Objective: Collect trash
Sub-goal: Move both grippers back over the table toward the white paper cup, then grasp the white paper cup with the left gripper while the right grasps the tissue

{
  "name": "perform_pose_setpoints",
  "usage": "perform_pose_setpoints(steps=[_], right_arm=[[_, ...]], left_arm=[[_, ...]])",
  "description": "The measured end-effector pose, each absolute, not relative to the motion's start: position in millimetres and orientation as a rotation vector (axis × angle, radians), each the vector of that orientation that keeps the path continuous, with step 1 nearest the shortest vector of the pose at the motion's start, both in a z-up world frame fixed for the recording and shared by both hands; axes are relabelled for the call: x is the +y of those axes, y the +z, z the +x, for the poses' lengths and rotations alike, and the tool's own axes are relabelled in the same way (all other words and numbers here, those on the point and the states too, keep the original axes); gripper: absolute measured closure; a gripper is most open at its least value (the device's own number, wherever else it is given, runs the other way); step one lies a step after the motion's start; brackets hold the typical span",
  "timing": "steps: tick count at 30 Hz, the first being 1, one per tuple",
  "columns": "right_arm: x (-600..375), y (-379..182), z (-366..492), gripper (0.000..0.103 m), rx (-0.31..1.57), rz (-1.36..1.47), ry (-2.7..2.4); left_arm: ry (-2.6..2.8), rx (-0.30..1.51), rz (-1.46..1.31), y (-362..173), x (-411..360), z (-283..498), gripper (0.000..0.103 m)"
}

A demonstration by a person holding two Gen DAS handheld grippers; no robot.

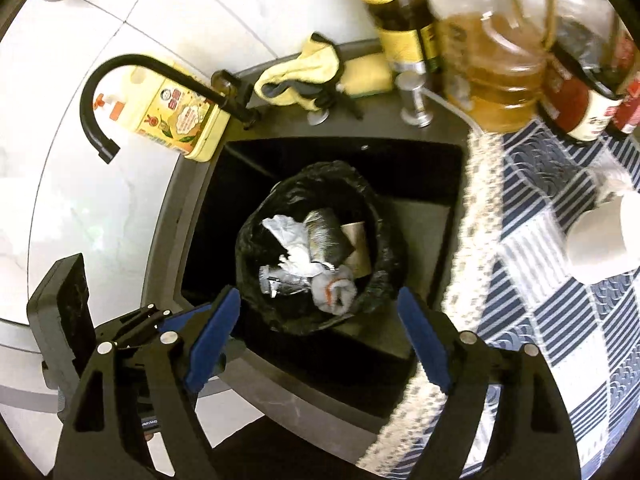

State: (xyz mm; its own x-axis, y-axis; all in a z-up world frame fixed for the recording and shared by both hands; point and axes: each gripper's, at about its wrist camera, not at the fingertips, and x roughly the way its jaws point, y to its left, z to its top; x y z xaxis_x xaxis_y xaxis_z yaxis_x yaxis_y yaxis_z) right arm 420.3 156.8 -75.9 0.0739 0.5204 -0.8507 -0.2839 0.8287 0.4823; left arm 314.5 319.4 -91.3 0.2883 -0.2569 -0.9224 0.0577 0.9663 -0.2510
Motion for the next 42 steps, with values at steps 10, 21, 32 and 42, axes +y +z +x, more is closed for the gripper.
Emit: perform_pose_setpoints(steps=[10,21,32,42], right_arm=[[54.4,-52.5,417.0,0.022,1.301,0.194,0.588],[-81.3,-42.0,422.5,0.022,1.25,0.286,0.502],[-168.1,-73.3,439.2,0.022,1.28,0.381,0.466],[-189.2,-99.4,461.4,0.022,1.296,0.46,0.476]], left_arm=[[-0.232,1.229,-0.127,-72.1,227.2,327.4,0.039],[-0.278,1.228,-0.047,-66.5,111.3,359.2,0.039],[-0.245,1.251,-0.015,-79.4,48.8,412.6,0.033],[-0.218,1.318,0.014,-110.6,24.6,459.1,0.033]])
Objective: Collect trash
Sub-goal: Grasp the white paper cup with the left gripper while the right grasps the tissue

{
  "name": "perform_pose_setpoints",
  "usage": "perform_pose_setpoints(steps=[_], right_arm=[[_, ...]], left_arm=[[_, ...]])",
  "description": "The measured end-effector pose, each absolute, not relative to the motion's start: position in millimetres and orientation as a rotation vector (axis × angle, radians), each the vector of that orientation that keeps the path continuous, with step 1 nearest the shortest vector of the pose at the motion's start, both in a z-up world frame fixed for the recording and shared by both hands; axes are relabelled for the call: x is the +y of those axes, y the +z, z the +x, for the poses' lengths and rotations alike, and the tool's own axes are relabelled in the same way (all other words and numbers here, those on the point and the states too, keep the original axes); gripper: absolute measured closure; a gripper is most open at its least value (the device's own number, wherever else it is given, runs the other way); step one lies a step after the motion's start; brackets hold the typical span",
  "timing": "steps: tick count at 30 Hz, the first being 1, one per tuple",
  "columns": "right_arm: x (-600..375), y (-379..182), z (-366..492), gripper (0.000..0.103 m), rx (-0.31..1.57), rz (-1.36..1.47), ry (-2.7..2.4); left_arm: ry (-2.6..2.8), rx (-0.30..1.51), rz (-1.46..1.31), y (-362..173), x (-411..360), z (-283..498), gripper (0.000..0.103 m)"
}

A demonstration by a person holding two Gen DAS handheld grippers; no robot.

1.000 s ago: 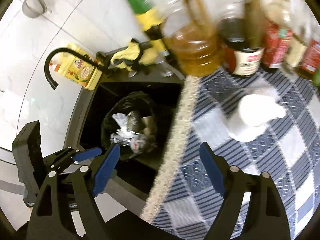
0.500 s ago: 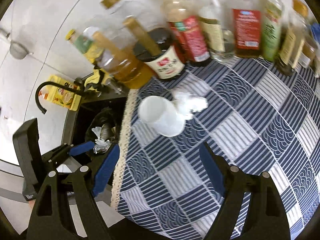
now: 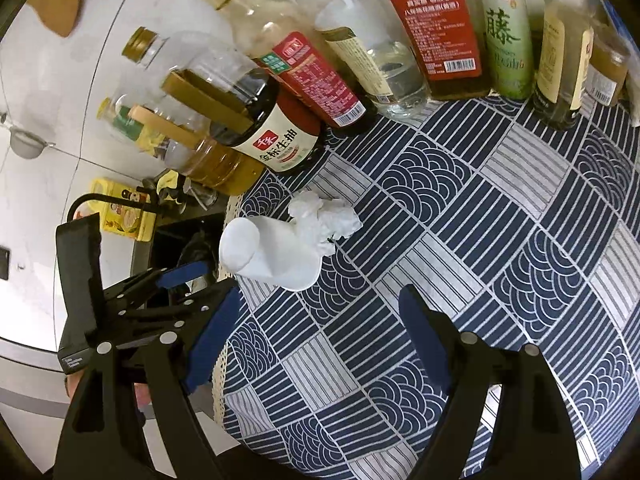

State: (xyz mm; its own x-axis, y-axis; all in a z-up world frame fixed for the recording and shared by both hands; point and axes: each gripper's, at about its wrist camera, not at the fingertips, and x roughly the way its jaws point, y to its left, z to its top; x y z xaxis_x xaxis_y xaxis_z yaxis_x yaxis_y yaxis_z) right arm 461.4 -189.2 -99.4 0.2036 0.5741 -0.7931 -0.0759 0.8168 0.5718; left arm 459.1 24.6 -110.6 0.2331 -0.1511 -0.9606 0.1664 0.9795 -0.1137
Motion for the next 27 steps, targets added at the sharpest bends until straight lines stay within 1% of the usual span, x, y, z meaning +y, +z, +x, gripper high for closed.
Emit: perform_pose_setpoints(steps=[9,11,12,20,27], right_arm=[[-191.1,-114.8,472.2,0.022,1.319,0.492,0.461],[-192.2,-117.7,473.2,0.022,1.323,0.5,0.452],[-192.3,-118.6,473.8,0.022,1.323,0.501,0.449],[-183.9,-123.3,480.5,0.022,1.332,0.497,0.443],[-159.3,-133.7,499.4,0.022,1.366,0.446,0.445]], left_arm=[[-0.266,1.319,0.059,-123.3,1.2,482.1,0.033],[-0.274,1.322,0.069,-127.2,-0.8,486.3,0.036],[-0.275,1.329,0.068,-129.7,-0.5,488.0,0.046],[-0.306,1.324,0.045,-129.7,3.6,486.8,0.046],[-0.29,1.288,0.023,-110.9,21.1,468.9,0.046]])
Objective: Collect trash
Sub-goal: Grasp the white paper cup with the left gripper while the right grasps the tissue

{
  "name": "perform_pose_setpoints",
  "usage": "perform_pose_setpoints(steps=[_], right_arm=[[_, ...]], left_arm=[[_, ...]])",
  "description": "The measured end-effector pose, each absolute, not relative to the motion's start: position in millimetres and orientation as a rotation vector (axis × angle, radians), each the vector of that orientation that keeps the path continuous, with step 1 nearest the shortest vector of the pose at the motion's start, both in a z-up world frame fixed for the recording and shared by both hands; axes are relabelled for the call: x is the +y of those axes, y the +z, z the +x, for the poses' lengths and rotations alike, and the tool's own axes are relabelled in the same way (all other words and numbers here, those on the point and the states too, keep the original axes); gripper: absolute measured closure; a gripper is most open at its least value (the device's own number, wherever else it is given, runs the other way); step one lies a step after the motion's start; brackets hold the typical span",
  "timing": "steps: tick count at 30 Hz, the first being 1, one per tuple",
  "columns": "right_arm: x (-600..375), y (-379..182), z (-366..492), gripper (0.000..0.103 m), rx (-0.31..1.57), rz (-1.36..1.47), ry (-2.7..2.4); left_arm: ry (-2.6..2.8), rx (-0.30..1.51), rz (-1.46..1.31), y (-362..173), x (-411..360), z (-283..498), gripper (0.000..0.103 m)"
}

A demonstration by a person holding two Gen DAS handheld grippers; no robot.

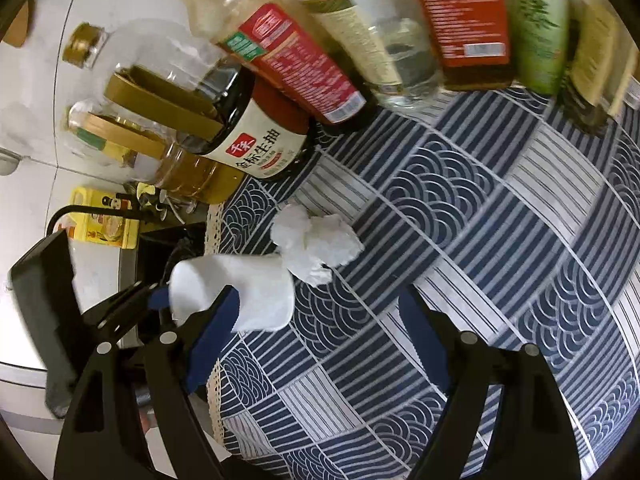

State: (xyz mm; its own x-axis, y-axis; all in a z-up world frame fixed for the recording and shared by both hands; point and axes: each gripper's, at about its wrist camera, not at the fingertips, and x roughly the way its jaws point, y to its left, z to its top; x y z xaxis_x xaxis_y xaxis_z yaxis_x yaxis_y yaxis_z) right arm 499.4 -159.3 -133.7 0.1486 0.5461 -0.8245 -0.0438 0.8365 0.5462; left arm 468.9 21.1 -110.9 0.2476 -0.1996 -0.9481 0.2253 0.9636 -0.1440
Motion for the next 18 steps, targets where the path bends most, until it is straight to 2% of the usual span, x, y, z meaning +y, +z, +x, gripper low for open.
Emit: perform_pose_setpoints(steps=[14,15,16,18], right_arm=[[-106.5,-182.6,553.6,0.021,1.482,0.219,0.434],[-103.0,-188.7,555.9,0.024,1.502,0.207,0.432],[-100.2,-192.1,556.6,0.033,1.512,0.196,0.434],[-94.1,-192.5,555.7,0.04,1.499,0.154,0.442]], left_arm=[[-0.131,1.256,-0.131,-94.6,86.7,403.4,0.046],[-0.12,1.253,-0.146,-94.0,91.0,398.2,0.046],[-0.109,1.25,-0.161,-93.8,95.0,392.6,0.046],[-0.093,1.249,-0.179,-94.2,99.1,385.1,0.046]])
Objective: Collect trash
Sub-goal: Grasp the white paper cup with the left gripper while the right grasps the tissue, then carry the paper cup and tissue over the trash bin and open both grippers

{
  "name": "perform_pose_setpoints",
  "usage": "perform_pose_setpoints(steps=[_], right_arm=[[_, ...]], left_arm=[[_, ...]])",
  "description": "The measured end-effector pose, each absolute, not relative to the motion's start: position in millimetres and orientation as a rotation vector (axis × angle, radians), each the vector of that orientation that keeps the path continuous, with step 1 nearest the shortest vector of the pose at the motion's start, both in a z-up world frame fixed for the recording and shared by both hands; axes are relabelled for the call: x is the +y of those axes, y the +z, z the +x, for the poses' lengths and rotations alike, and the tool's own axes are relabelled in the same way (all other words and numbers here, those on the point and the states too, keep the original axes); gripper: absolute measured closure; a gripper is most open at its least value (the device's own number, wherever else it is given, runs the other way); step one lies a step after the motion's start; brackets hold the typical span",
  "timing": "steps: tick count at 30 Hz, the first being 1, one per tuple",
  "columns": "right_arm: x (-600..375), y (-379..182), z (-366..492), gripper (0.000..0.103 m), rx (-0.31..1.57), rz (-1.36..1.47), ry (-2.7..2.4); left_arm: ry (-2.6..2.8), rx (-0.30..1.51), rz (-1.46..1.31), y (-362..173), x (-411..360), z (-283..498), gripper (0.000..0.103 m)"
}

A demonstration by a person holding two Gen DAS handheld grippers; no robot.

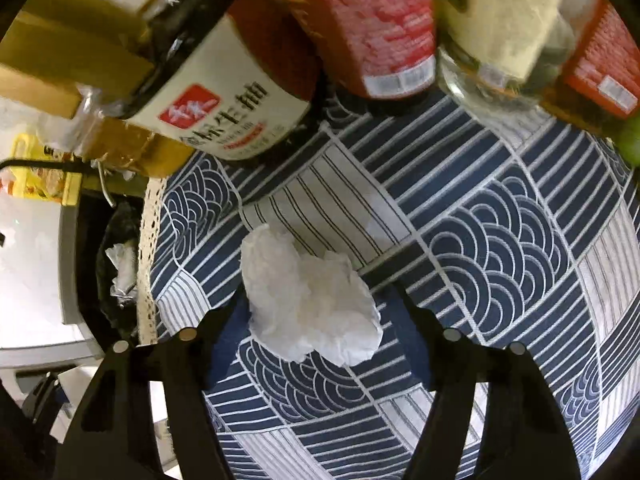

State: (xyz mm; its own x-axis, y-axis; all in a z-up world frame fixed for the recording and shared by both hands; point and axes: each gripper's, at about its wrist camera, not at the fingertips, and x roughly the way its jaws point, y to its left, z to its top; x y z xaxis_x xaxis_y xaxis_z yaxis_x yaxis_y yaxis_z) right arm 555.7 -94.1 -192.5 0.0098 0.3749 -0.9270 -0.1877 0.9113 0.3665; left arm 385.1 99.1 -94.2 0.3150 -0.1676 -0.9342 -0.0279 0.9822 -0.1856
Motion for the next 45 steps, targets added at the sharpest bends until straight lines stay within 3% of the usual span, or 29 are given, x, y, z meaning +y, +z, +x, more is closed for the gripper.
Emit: perform_pose_setpoints(steps=[1,7,25,45], right_arm=[[-92.6,-193.1,555.2,0.049,1.509,0.153,0.447],[-87.6,-190.0,543.4,0.056,1.505,0.171,0.441],[-57.6,-135.6,477.3,0.057,1.423,0.187,0.444],[97.0,-139.9,417.1,0.057,1.434,0.27,0.457]], left_arm=[[-0.085,1.248,-0.187,-94.2,101.5,380.8,0.046],[-0.057,1.225,-0.231,-91.7,114.5,359.2,0.046],[-0.131,1.191,-0.213,-78.6,172.6,352.3,0.046],[-0.233,1.217,-0.161,-95.5,307.6,341.8,0.046]])
